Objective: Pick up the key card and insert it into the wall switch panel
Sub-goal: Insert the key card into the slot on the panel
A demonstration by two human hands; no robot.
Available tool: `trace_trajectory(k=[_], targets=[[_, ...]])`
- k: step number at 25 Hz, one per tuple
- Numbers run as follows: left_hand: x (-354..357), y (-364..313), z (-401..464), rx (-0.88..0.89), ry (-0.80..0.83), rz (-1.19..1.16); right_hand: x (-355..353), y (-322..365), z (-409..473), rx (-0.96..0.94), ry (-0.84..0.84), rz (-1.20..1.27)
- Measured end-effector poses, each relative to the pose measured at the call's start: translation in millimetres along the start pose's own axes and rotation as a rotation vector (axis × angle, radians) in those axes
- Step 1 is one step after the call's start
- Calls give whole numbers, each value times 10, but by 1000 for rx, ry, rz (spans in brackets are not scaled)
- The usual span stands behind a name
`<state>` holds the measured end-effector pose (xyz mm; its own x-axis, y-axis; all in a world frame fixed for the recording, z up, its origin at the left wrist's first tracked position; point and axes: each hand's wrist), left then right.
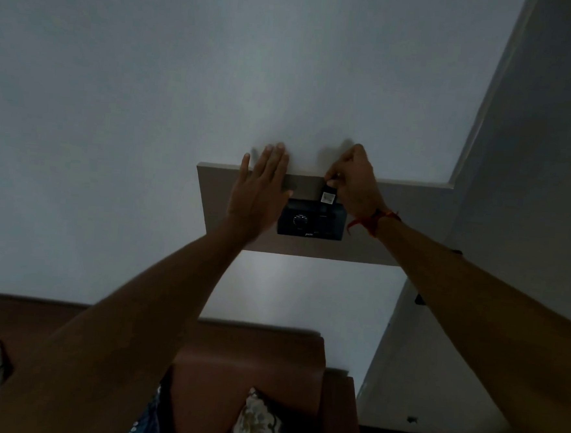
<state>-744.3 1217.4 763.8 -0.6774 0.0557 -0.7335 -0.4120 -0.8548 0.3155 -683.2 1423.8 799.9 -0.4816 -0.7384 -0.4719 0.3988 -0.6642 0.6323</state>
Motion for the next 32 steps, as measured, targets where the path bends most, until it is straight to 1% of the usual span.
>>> trace_trajectory(k=[1,3,6,8,11,15,19,21,24,26,29,32], targets=[[6,-8,2,-2,-10,-5,31,-13,-1,-9,-20,10],[27,-18,-1,-3,-23,-7,98,-30,-5,-64,-42,-73],[69,-32,-19,-10,-19,-25,199,-26,-3,-144,36,-304],[104,-41,-35,-10,-22,-35,251,-74,-40,-191,87,-395],[143,-35,-48,-10,-20,-49,230,-175,-114,-210,43,-409],[150,-49,-62,-19,-4,-53,260,-194,-174,-161,-7,-403],[109,-53,-81,-10,6,-52,203,-251,-256,-214,-24,-331],[64,-39,-82,-4,10,-48,154,-298,-345,-144,-111,-189],[9,-39,-85,-4,20,-49,151,-308,-436,9,-315,18],[-28,-48,-82,-5,30,-56,169,-296,-438,78,-366,78],[-69,-57,-88,-1,46,-56,213,-265,-424,131,-351,48],[-110,-44,-86,3,47,-55,244,-131,-304,177,-223,-110]])
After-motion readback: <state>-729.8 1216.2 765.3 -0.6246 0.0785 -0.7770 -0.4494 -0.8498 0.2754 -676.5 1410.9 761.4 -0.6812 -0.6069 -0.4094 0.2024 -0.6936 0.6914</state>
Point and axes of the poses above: each hand's wrist, its own z-axis towards the middle knuckle, its own x-axis out of the palm, y = z × x, and after that the axes turned 11 degrees about z, right-handed
